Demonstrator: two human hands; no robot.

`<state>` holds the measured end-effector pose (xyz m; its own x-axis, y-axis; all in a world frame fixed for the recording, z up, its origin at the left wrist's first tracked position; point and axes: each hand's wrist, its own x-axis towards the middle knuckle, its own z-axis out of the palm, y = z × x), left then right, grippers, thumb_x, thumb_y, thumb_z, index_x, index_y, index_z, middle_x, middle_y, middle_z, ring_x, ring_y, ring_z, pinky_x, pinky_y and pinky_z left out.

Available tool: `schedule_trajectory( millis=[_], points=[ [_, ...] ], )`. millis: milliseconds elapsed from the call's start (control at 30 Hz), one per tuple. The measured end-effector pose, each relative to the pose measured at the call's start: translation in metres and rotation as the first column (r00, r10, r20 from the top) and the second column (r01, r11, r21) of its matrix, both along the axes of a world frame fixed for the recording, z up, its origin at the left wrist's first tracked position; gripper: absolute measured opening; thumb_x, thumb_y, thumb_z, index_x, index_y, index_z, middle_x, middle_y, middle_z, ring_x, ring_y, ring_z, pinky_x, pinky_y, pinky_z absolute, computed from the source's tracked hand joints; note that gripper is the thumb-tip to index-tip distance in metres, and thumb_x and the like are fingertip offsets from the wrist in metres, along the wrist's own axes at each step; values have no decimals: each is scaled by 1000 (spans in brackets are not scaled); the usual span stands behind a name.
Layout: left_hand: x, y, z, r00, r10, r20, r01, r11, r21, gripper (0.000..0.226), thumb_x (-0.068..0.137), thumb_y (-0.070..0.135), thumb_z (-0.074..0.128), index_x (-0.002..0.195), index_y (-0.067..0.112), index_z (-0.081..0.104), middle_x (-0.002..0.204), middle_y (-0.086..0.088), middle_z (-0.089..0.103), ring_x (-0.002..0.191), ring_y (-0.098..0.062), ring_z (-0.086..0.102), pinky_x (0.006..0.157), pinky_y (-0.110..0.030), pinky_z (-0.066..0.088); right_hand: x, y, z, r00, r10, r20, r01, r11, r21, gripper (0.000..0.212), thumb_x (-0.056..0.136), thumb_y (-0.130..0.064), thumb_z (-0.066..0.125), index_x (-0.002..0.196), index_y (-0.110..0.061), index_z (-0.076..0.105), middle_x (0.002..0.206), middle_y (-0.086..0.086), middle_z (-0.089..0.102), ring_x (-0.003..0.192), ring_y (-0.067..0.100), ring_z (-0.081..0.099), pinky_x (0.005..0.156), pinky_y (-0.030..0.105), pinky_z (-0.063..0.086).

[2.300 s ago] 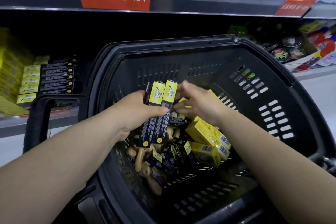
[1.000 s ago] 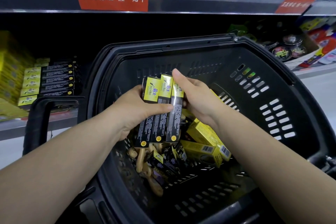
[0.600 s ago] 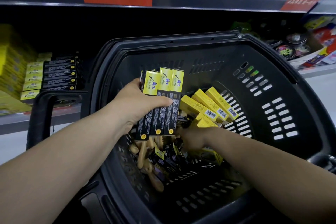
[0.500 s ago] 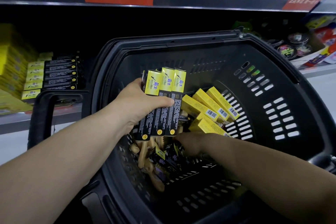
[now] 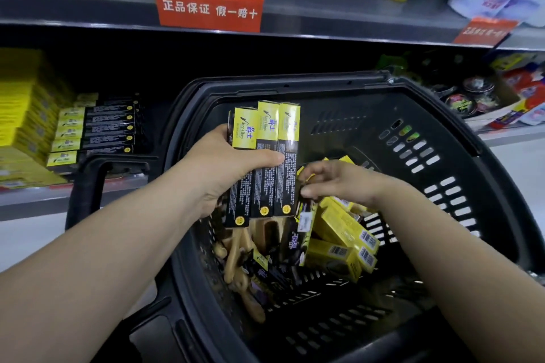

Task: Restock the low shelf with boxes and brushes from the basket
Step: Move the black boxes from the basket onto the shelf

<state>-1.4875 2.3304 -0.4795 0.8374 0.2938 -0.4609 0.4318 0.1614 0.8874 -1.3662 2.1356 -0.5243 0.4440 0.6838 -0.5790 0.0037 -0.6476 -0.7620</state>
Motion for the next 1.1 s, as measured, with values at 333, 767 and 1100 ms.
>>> schedule_trajectory(
  millis=[333, 767, 1100],
  points=[
    [-21, 35, 27, 992, 104, 71, -93, 986, -140, 50, 55, 31, 83, 100, 26, 62, 67, 22, 70, 62, 10, 61, 63, -15, 41, -36, 96, 82, 709, -609, -355, 698, 678, 231, 43, 90, -48, 53, 100, -10, 68, 86, 13, 74, 75, 26, 73, 52, 35, 58],
    [-62, 107, 33, 914, 404, 35, -383, 887, -257, 36, 58, 23, 82, 89, 21, 64, 72, -2, 75, 63, -20, 72, 54, -32, 55, -58, 202, 104, 873, -412, -260, 453, 883, 121, 32, 89, -42, 58, 85, -11, 67, 69, 8, 73, 57, 22, 70, 53, 32, 57],
    [-96, 184, -10, 779, 607, -154, -625, 738, -253, 49, 68, 28, 81, 110, 10, 62, 95, -14, 73, 83, -30, 69, 70, -41, 56, -55, 294, 85, 951, -135, -277, 142, 990, 5, 14, 90, -8, 51, 93, 4, 58, 86, 23, 64, 64, 27, 66, 54, 29, 57]
  ],
)
